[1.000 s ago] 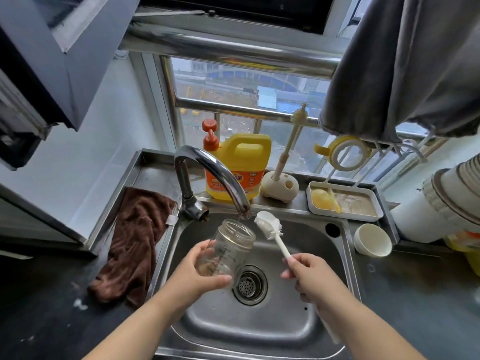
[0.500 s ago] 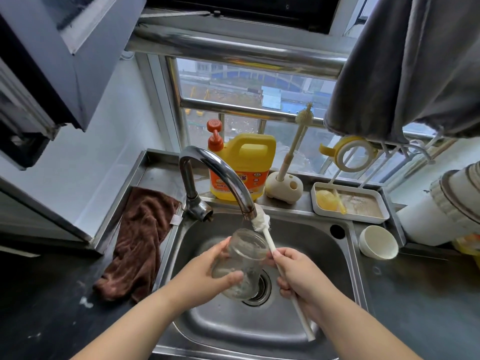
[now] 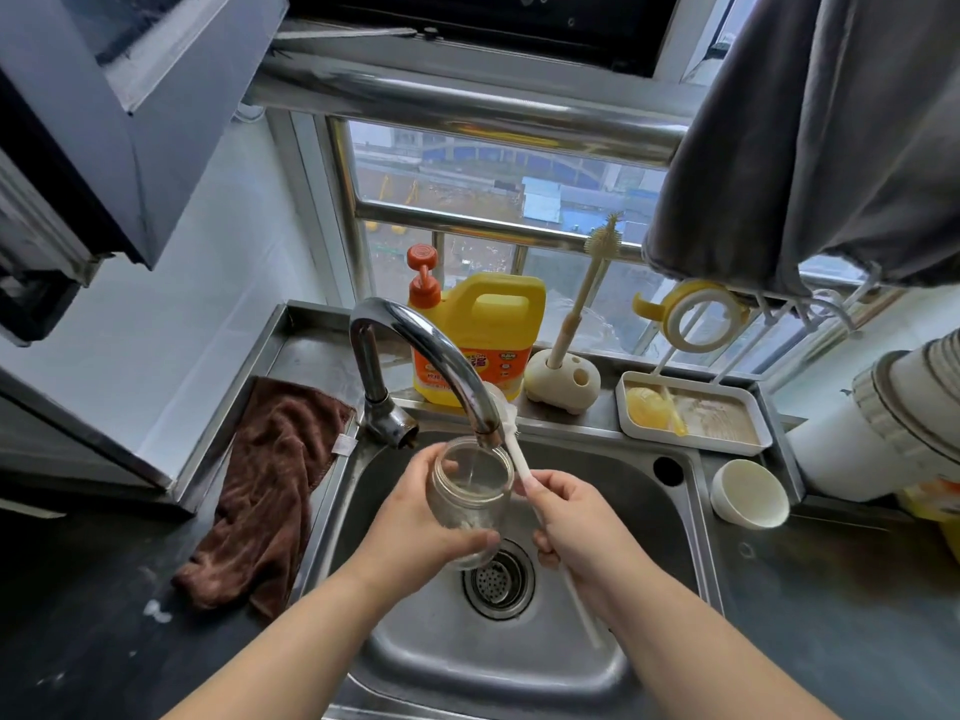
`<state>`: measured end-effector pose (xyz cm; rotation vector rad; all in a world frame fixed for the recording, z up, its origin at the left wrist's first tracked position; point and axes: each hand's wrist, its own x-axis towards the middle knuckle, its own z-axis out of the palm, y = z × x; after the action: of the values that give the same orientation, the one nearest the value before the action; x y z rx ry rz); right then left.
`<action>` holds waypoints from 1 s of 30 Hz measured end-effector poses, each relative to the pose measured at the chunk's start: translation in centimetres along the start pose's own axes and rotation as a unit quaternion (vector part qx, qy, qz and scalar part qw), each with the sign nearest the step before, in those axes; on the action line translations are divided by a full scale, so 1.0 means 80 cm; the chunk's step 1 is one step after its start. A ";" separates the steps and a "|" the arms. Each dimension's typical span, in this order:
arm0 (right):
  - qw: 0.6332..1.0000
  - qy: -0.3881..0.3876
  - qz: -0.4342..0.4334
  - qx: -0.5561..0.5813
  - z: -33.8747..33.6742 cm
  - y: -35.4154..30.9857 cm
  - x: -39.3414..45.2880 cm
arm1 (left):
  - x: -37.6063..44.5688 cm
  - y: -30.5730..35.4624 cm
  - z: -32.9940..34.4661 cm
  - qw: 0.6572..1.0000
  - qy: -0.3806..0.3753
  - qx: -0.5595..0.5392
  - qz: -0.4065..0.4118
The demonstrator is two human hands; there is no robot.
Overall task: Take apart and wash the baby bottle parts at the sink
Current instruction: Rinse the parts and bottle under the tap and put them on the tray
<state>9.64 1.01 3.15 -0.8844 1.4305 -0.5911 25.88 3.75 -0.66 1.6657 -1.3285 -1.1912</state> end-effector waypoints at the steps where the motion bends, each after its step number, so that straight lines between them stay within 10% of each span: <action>1: 1.000 0.007 0.001 0.001 0.000 0.001 0.000 | 0.001 0.003 -0.001 1.000 0.023 0.010 0.008; 30: 0.995 -0.055 -0.013 0.082 -0.002 0.003 -0.007 | -0.014 0.007 -0.003 0.998 -0.057 0.001 0.002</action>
<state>9.39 1.59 3.28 -0.7932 1.2541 -0.6601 25.88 4.67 0.17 1.6167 -1.4024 -1.2986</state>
